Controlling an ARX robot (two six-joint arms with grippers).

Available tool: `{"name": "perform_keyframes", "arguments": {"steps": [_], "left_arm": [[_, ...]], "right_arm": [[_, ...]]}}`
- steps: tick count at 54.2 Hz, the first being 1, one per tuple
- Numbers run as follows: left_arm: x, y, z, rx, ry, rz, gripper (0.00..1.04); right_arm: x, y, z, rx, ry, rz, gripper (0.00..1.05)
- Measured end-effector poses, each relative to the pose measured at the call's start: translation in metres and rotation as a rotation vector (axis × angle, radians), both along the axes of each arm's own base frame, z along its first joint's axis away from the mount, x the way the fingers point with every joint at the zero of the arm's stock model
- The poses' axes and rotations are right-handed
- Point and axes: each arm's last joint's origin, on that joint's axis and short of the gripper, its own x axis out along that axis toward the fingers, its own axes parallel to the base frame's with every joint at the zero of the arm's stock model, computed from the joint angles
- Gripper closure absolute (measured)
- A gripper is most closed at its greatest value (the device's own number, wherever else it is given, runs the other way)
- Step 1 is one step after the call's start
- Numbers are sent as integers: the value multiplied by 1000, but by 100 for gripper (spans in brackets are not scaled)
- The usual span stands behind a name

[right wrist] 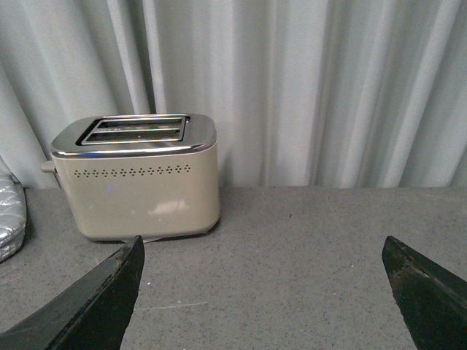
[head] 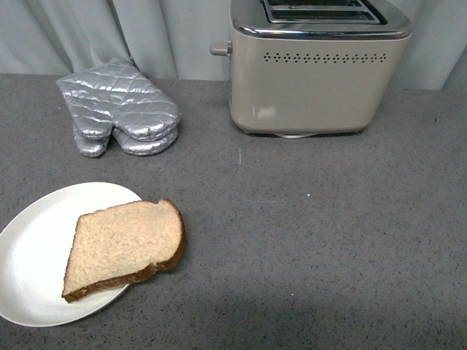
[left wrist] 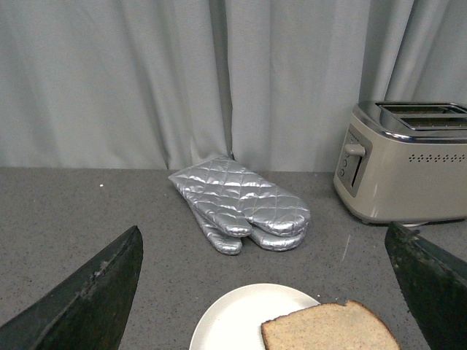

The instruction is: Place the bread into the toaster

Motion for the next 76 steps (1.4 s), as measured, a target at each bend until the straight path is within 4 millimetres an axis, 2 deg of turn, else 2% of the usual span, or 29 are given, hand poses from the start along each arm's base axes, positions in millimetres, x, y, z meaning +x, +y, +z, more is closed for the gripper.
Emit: {"name": "perform_keyframes", "arguments": {"steps": [37,38,42,48,58,64,76], "left_arm": [[0,0,0,0,0,0,7],[0,0,0,-4,6,11,7],[4,-1,-5,-136,222,188,7],[14,-3,-11,-222,336,237,7],[42,-2,-11,-282,427,211,7],[67,5,-17,-306,520,230,7],[119,23,-44,-392,802,254,7]], "right_arm": [[0,0,0,0,0,0,10],[0,0,0,0,0,0,10],[0,0,0,0,0,-1,10],[0,0,0,0,0,0,10],[0,0,0,0,0,0,10],[0,0,0,0,0,0,10],[0,0,0,0,0,0,10]]}}
